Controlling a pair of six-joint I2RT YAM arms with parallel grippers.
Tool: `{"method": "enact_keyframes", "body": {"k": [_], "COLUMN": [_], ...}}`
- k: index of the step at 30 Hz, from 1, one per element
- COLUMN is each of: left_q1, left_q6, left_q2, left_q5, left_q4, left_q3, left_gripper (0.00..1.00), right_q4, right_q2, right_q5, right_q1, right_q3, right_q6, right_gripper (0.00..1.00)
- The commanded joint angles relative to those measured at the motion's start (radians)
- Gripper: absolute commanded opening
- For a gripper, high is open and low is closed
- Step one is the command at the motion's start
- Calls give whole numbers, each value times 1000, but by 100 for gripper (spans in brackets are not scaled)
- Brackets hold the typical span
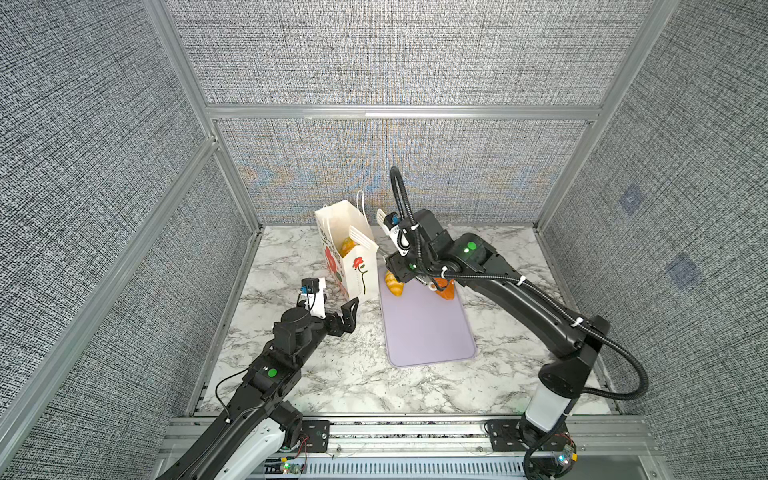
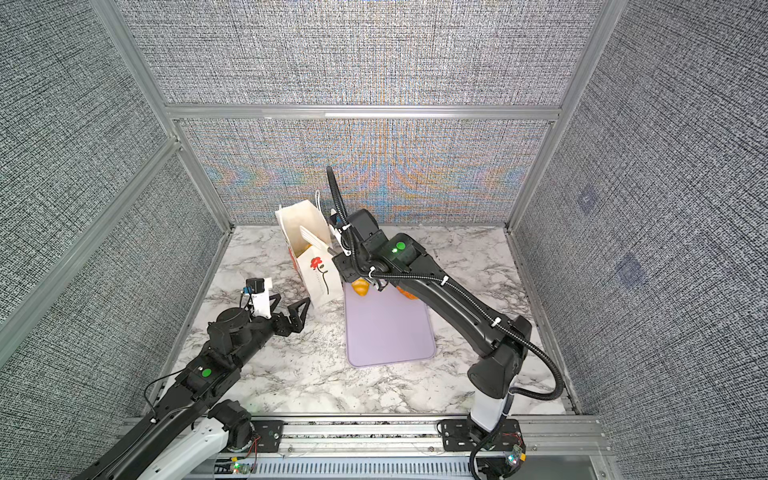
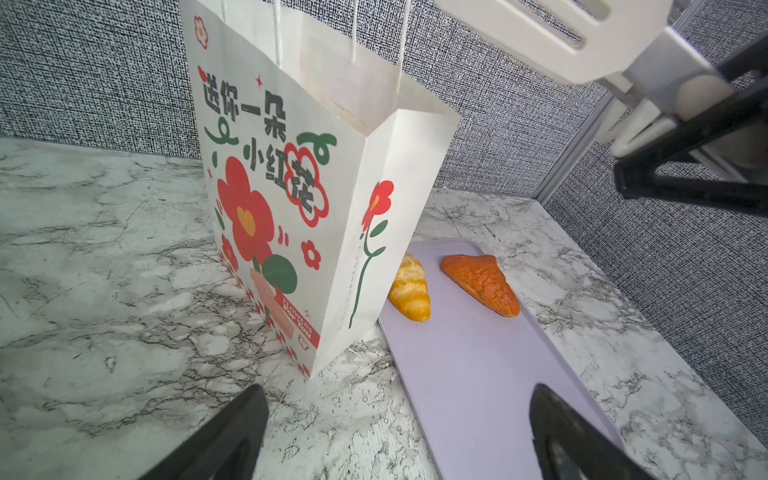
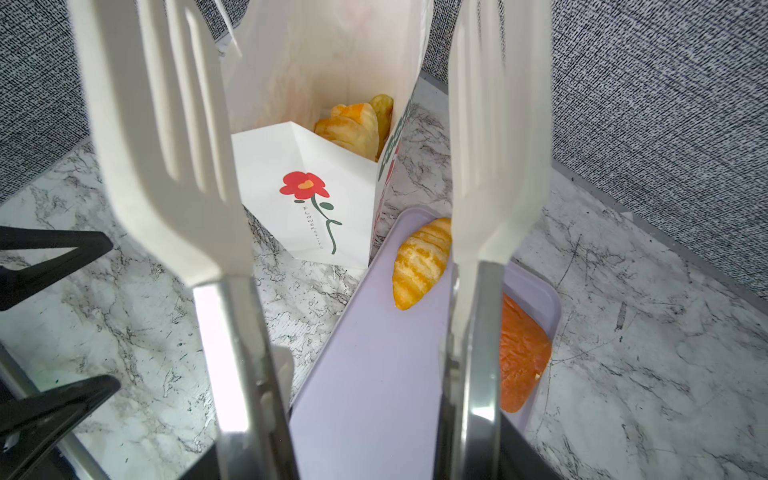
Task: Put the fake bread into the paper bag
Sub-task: 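Move the empty tongs back over the tray with the right gripper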
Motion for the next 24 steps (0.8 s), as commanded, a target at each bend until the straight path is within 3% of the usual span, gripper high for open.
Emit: {"method": "enact_keyframes", "body": {"k": [1, 10, 18, 24], "left_q1": [-1, -29, -154, -195], "left_q6": [-23, -48, -70, -100], "left_q2": [-8, 5, 49, 73], "left_q5": [1, 17, -99, -139], "left_q4": [16, 36, 62, 90], "left_q3": [-9, -1, -4, -30], "left_gripper": [99, 99, 99, 99], "right_q4": [38, 86, 90, 115], "right_q2": [-23, -136, -249, -301], "right_q5": [21, 53, 123, 137], "right_q1": [1, -2, -16, -38], "right_q3": [-17, -166, -340, -481], "right_q6": [-6, -6, 0, 44], "right_gripper": [62, 62, 62, 62]}}
